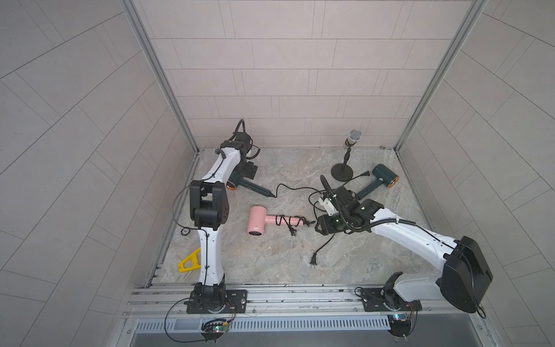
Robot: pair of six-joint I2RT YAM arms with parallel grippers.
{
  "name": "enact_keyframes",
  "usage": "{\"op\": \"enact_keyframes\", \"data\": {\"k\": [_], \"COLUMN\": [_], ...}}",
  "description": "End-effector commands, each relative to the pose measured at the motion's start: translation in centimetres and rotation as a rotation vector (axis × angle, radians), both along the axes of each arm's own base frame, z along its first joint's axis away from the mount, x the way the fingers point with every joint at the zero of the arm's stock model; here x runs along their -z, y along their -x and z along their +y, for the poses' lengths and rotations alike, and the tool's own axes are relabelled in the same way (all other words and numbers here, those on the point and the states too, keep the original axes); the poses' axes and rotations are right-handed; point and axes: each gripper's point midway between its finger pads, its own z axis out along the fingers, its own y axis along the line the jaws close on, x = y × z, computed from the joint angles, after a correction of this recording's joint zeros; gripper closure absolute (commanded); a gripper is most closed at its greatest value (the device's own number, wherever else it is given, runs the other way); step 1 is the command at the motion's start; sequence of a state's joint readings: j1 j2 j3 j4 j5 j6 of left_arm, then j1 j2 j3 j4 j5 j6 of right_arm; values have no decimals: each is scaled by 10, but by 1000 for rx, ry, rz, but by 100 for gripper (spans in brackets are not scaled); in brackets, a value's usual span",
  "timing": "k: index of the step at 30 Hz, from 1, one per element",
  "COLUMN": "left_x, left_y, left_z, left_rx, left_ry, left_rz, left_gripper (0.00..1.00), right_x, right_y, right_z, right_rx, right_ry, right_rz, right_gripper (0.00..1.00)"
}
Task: Wrap the cord around the hair dryer
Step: Pick up the hair dryer from the center of the board.
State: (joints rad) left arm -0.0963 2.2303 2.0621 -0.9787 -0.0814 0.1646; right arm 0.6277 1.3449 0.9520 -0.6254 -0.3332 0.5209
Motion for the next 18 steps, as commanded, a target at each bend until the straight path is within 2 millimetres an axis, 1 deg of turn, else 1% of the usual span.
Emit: {"op": "enact_keyframes", "data": {"k": [1, 6, 13, 16, 18], "left_x": [2, 23, 47, 56, 63], "left_y": [-14, -28, -29, -30, -27], "left_z": [9, 23, 20, 20, 21], "left_rx": [38, 22, 27, 13, 6], "left_ry": [-19, -23, 15, 21, 20], "left_rz": [6, 39, 75, 87, 114], "left_gripper": [0, 0, 0, 0, 0], "right_x": [1, 3, 7, 4, 3], "right_y": [3, 4, 4, 3, 2], "right_z": [-10, -17, -26, -27, -29], "right_rx": [-6, 7, 31, 39, 44], "right_ry": [33, 54, 70, 68, 73], "right_rz": [-4, -7, -9, -17, -29], "right_gripper": [44, 44, 45, 44, 45]}}
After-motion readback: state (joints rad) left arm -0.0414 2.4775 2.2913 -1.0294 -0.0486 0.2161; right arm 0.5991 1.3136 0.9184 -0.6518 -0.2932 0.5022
